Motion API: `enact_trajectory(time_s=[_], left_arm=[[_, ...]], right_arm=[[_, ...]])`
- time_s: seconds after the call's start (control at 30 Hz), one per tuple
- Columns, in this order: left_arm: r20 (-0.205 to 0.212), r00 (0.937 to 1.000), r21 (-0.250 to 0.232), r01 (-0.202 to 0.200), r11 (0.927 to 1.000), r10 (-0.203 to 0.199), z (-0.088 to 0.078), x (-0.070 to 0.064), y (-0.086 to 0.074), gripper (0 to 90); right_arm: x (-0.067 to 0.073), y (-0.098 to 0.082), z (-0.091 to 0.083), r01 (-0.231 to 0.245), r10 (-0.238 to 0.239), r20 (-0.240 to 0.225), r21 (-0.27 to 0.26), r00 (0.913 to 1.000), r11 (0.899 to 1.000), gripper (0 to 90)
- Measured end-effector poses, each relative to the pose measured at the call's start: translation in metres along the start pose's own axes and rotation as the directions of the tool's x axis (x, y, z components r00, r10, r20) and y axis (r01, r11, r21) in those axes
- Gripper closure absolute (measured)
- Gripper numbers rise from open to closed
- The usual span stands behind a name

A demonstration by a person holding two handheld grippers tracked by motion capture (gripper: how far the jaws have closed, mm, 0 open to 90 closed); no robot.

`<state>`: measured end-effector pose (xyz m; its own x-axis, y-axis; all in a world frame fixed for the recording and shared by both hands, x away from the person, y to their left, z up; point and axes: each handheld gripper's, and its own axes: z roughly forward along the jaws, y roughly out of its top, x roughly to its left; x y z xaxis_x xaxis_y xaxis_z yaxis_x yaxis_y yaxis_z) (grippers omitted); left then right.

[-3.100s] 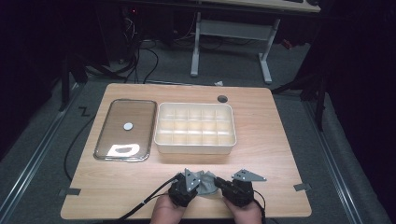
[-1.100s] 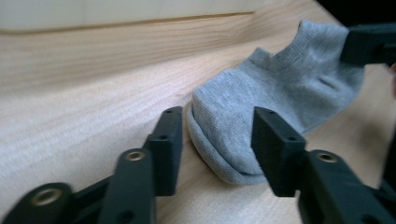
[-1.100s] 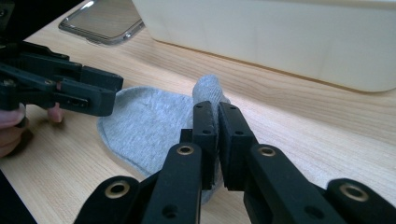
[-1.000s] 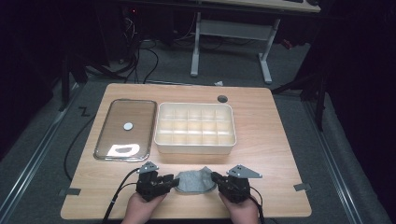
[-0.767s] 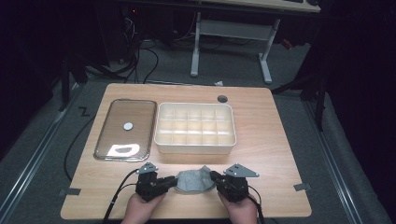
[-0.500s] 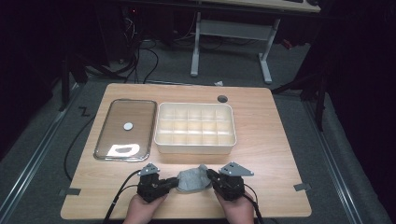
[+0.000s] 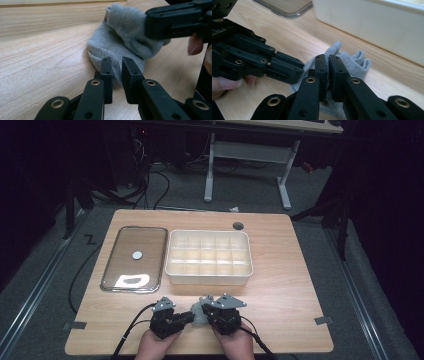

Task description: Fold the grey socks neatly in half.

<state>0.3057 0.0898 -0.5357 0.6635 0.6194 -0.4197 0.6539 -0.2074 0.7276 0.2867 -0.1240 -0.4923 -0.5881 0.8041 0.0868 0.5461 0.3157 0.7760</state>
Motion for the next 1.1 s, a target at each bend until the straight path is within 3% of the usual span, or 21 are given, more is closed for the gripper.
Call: enact_trajectory(time_s=[0.4, 0.5, 0.6, 0.73, 0.9, 1.1], left_arm=[[-0.017, 0.9998, -0.003, -0.012, 0.9999, 0.012, 0.001, -0.001, -0.001, 80.0], [-0.021, 0.9997, -0.004, -0.013, 0.9999, 0.013, 0.0, -0.002, -0.001, 79.9], [-0.022, 0.9996, -0.008, -0.015, 0.9999, 0.015, 0.0, -0.002, -0.001, 79.5], [-0.027, 0.9995, -0.013, -0.016, 0.9998, 0.015, 0.0, -0.002, -0.001, 78.7], [-0.032, 0.9994, -0.016, -0.014, 0.9998, 0.013, 0.0, -0.002, -0.001, 78.3], [-0.038, 0.9992, -0.023, -0.01, 0.9997, 0.009, -0.001, -0.001, -0.001, 78.1]], right_arm=[[0.009, -0.003, 0.019, -0.012, 0.013, -0.072, 0.019, 0.9973, 1.0, 83.3], [0.008, -0.002, 0.014, -0.023, 0.022, -0.086, -0.007, 0.9961, 1.0, 77.0], [0.006, 0.002, 0.0, -0.025, 0.022, -0.067, -0.044, 0.9975, 0.999, 72.8], [0.004, -0.001, -0.014, 0.022, -0.024, -0.034, -0.052, 0.9991, 0.998, 70.8], [0.005, -0.012, -0.007, 0.054, -0.055, -0.044, -0.01, 0.9975, 0.998, 66.7], [0.009, -0.016, -0.003, 0.104, -0.104, -0.016, 0.012, 0.9944, 0.994, 66.6]])
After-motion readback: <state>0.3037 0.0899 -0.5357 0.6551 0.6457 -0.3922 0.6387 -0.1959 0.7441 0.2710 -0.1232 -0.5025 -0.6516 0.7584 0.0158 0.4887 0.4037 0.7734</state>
